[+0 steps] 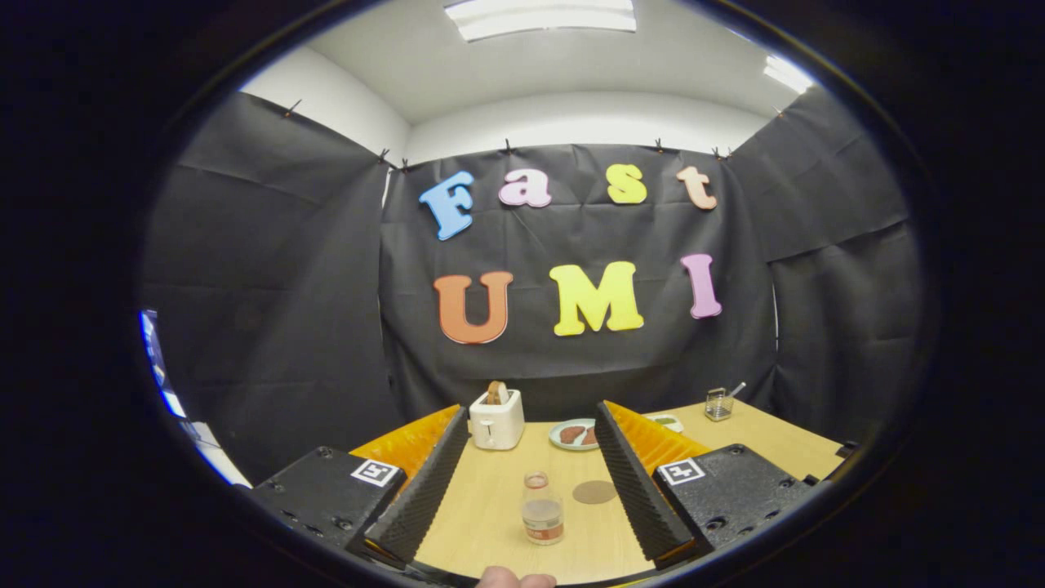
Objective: Take the bottle from table, then pour the juice into the cup, finally place the bottle on the coaster
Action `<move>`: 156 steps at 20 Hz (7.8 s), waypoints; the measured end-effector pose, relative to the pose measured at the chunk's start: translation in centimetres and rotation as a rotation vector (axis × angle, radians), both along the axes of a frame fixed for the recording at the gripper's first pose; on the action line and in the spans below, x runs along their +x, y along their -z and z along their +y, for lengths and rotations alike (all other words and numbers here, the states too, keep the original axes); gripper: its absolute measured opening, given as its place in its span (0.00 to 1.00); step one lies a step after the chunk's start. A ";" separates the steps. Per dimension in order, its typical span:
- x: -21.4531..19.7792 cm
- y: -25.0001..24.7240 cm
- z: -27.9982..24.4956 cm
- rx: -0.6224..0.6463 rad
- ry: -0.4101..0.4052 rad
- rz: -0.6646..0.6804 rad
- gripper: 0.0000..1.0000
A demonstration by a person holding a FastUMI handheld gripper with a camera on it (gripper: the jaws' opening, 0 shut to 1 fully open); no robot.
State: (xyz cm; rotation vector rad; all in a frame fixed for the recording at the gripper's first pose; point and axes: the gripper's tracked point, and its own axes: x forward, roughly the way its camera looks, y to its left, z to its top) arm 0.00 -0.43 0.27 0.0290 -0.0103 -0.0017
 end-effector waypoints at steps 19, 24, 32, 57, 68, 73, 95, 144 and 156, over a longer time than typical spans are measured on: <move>-1.2 7.9 -1.7 -0.003 0.054 0.025 0.99; -0.3 12.6 -0.8 -0.076 0.071 0.065 1.00; 1.3 19.2 -0.6 -0.114 0.128 0.142 1.00; 11.6 29.5 -1.5 -0.200 0.146 0.293 1.00; 10.9 26.8 -2.0 -0.187 0.138 0.266 0.81; 9.8 22.1 -1.9 -0.171 0.123 0.202 0.78; 8.1 20.1 -4.2 0.853 0.007 0.226 0.75; 13.1 19.1 -6.5 1.700 0.050 0.214 0.74; 13.3 17.8 -6.9 1.746 0.046 0.204 0.74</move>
